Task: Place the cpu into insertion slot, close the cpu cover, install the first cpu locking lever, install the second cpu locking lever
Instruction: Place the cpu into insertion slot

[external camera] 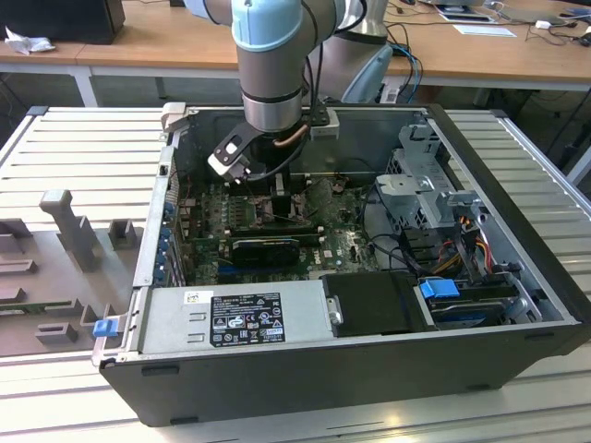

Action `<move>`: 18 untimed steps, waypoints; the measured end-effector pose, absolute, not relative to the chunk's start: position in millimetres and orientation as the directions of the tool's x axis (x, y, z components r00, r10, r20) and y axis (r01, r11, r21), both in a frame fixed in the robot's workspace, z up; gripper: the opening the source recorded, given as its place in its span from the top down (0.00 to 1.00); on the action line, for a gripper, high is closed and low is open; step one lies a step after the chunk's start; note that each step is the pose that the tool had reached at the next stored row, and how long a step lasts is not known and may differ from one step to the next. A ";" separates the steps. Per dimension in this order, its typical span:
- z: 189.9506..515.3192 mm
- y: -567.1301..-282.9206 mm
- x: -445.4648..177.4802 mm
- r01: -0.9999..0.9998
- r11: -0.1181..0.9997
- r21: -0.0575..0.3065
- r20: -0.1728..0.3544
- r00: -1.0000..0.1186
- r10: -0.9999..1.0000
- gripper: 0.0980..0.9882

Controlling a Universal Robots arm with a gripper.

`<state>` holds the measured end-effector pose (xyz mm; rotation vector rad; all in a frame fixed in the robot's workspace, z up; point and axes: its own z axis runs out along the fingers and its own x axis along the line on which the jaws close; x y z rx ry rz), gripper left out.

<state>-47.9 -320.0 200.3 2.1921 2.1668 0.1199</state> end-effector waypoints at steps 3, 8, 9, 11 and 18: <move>202.2 -320.1 -48.6 0.995 -0.012 0.096 0.017 0.011 1.000 0.52; 200.8 -320.1 -49.1 0.995 -0.012 0.095 0.017 0.011 1.000 0.52; 199.9 -320.2 -49.2 0.995 -0.012 0.095 0.016 0.011 1.000 0.52; 199.4 -320.1 -49.1 0.995 -0.012 0.096 0.017 0.011 1.000 0.52; 199.3 -319.1 -46.9 0.995 -0.012 0.095 0.017 0.010 1.000 0.44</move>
